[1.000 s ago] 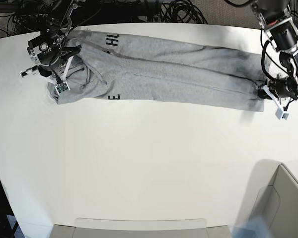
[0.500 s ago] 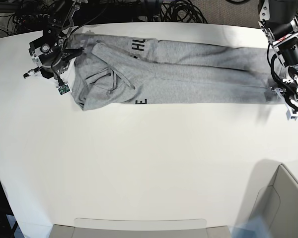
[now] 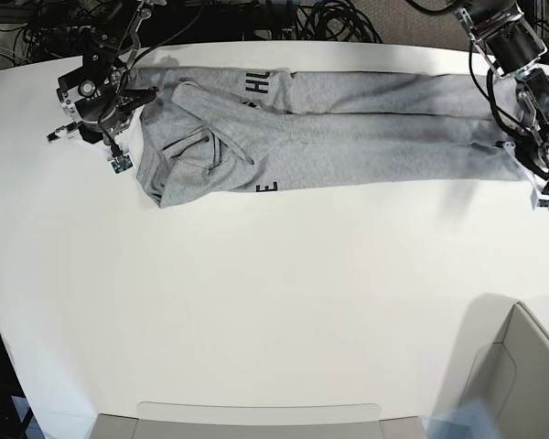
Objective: Fold the T-shirt properly
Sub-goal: 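Grasp the shirt end with the left gripper and fold it toward the right gripper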
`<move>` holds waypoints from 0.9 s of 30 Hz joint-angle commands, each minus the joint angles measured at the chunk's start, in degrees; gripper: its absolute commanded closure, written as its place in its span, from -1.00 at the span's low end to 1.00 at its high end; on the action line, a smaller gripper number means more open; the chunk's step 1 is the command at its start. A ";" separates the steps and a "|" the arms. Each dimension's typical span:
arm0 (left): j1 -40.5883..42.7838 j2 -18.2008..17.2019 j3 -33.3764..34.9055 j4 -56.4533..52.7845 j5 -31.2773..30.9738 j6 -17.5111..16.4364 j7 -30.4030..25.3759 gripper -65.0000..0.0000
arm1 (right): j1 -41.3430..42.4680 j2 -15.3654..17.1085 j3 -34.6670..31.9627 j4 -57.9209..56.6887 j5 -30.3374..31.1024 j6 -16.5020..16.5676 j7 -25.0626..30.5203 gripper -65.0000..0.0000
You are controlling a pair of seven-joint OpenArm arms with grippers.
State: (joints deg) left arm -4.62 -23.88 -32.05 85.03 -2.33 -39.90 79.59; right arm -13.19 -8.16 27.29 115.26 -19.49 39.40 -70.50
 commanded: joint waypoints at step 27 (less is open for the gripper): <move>9.59 18.74 24.62 31.32 0.44 -0.10 0.41 1.00 | 1.45 0.12 -0.17 1.00 -0.16 0.60 0.48 0.76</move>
State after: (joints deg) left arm 4.95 -5.19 -7.64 115.39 -1.52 -40.05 80.64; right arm -12.25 -8.25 27.14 115.22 -19.51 39.40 -70.46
